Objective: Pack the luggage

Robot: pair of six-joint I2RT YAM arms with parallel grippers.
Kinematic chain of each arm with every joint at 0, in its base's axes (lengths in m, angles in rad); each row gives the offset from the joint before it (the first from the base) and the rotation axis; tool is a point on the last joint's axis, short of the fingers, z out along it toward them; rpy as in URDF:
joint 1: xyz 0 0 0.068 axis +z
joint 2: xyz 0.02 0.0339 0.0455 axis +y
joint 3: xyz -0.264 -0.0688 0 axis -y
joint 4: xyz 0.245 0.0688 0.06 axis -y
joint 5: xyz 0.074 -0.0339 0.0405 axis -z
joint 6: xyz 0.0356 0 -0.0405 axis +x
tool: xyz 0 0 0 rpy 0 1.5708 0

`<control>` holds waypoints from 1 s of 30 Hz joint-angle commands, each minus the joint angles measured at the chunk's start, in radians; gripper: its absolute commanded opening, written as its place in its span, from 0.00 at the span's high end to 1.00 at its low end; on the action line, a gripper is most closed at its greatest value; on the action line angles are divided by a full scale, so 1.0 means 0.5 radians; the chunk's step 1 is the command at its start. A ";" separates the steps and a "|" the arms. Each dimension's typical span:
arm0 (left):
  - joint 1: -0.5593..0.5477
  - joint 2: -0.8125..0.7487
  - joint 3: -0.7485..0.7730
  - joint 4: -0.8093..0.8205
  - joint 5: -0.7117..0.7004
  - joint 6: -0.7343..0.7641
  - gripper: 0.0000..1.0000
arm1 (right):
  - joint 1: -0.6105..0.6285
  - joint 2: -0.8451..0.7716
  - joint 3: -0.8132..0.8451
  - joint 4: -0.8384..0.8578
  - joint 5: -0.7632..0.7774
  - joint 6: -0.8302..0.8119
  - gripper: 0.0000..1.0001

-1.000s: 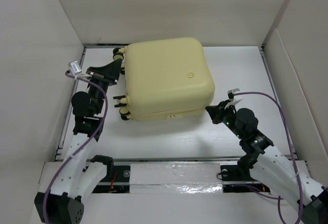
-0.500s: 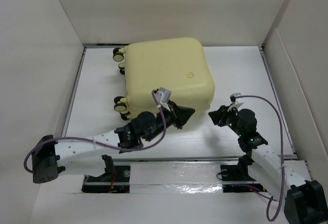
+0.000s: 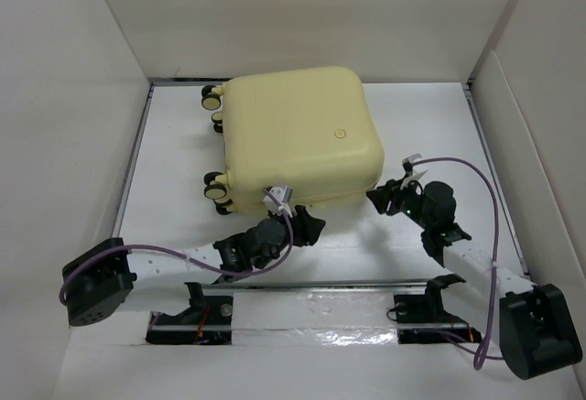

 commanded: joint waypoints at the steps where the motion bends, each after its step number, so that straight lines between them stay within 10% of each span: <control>1: 0.088 0.038 0.068 0.160 0.006 0.027 0.52 | -0.013 0.113 0.117 0.218 -0.104 -0.082 0.52; 13: 0.315 0.308 0.219 0.328 0.153 0.135 0.50 | -0.013 0.169 0.041 0.510 -0.181 0.050 1.00; 30: 0.536 0.694 0.467 0.528 0.279 0.098 0.50 | 1.131 -0.136 0.154 -0.353 0.816 0.347 1.00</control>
